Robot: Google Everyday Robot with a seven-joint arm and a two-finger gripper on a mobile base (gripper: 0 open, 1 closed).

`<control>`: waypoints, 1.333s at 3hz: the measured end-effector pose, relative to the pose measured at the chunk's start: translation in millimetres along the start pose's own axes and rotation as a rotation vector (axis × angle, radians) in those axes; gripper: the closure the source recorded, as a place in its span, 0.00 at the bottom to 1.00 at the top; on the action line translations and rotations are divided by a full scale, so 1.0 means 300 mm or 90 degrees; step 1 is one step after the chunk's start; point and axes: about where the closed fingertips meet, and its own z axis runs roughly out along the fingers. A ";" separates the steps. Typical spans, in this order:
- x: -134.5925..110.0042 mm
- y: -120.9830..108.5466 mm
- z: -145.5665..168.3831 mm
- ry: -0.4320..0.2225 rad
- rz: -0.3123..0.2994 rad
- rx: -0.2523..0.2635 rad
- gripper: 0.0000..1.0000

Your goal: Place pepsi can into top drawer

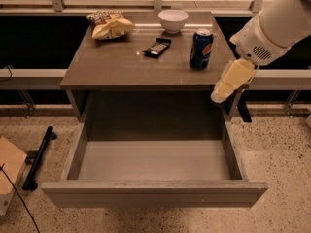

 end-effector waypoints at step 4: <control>-0.048 -0.417 0.283 -0.181 0.178 0.074 0.00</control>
Offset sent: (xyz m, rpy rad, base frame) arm 0.1169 -0.0235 -0.0149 0.2357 -0.1643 -0.2166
